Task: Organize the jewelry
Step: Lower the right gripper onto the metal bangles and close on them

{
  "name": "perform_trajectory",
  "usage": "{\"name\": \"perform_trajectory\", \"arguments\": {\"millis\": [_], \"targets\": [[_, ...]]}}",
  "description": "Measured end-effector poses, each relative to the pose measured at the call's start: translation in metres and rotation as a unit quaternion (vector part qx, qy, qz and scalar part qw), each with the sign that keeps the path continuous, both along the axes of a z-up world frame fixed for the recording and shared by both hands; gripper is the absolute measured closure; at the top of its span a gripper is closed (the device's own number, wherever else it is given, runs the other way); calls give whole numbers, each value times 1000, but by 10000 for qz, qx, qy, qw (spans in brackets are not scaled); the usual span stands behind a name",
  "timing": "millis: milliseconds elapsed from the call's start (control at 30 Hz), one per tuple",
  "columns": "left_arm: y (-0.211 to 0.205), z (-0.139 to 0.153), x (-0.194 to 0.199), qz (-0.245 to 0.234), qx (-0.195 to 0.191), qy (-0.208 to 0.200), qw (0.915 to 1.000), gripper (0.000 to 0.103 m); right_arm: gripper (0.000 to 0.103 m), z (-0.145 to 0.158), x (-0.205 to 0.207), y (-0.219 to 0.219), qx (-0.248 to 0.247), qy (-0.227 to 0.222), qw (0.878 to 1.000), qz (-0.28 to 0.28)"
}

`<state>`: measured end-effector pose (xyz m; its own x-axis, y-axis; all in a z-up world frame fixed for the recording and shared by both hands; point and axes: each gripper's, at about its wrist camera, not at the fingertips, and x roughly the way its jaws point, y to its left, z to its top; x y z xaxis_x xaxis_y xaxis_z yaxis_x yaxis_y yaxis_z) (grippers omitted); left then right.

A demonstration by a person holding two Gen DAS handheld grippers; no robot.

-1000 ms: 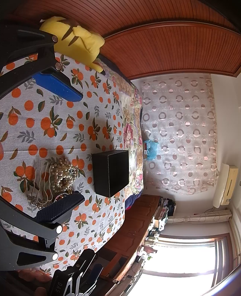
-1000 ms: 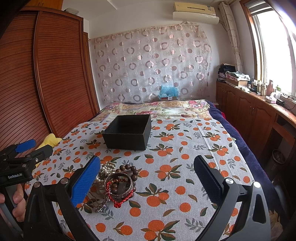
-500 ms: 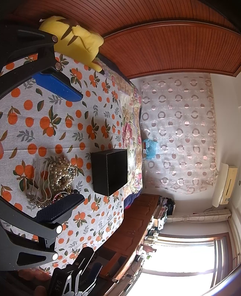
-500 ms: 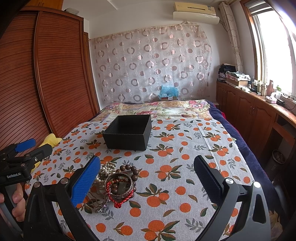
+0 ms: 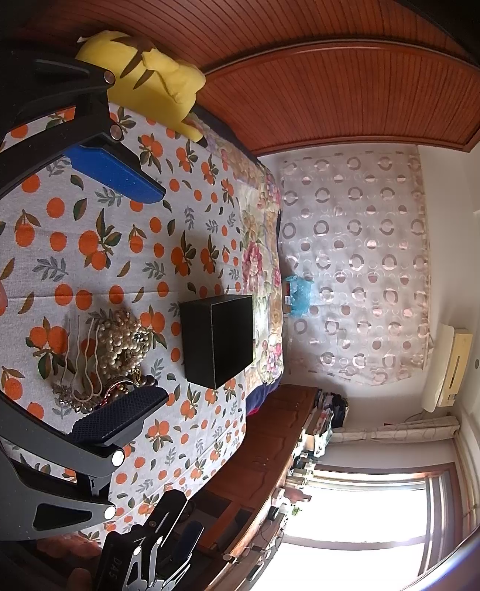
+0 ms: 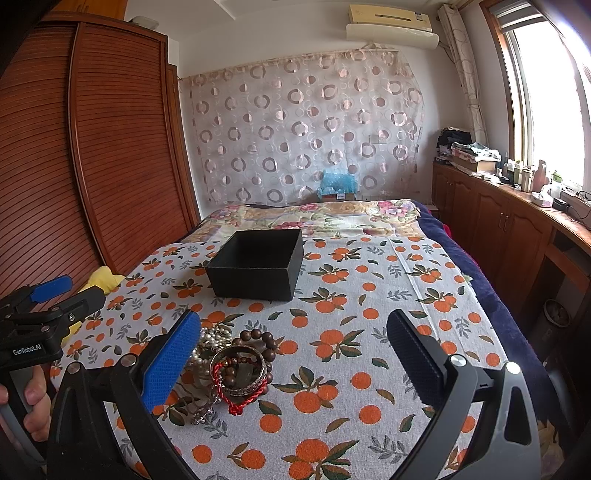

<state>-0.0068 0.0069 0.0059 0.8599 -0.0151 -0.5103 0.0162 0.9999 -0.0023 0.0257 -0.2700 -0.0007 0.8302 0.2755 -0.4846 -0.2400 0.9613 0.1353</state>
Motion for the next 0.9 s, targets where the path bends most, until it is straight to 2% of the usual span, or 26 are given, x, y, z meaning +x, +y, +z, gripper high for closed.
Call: {"name": "perform_trajectory", "arguments": {"millis": [167, 400, 733, 900], "targets": [[-9, 1, 5, -36, -8, 160, 9999, 7, 2, -2, 1, 1, -24, 44, 10000, 23], [-6, -24, 18, -78, 60, 585, 9982, 7, 2, -19, 11, 0, -197, 148, 9996, 120], [6, -44, 28, -245, -35, 836, 9962, 7, 2, -48, 32, 7, -536, 491, 9950, 690], [8, -54, 34, -358, 10, 995, 9944, 7, 17, -57, 44, 18, -490, 728, 9891, 1179]]}}
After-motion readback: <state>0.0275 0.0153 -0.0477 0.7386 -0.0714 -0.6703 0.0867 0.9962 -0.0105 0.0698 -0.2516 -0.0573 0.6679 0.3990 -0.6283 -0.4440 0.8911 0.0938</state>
